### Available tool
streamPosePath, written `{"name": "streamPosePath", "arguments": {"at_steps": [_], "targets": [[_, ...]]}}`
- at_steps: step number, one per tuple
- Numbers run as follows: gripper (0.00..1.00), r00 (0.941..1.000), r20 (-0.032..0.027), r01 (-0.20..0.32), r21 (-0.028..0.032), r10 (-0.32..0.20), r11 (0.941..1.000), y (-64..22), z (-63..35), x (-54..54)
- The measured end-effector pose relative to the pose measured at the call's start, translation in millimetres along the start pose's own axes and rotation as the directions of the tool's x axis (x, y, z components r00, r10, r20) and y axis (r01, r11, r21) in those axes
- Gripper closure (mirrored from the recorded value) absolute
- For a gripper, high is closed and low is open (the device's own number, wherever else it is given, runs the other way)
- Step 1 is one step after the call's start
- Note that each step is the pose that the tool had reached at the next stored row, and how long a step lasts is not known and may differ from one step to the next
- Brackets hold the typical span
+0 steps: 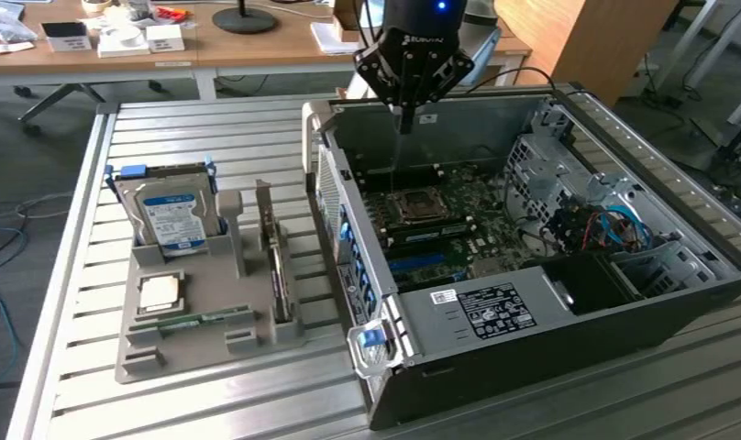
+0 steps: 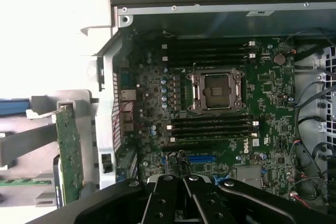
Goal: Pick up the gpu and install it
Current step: 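Reach for the gpu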
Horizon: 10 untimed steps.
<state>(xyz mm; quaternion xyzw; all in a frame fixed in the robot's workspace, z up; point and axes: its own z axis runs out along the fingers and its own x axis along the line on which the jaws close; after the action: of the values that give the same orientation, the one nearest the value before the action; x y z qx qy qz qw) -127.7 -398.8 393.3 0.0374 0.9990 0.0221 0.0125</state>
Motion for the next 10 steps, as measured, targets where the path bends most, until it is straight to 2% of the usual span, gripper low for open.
{"name": "streamPosePath", "arguments": {"at_steps": [10], "targets": [[0.89, 1.0000, 0.0000, 0.000, 0.0000, 0.000, 1.0000, -1.2, -0.4, 16.3]]}}
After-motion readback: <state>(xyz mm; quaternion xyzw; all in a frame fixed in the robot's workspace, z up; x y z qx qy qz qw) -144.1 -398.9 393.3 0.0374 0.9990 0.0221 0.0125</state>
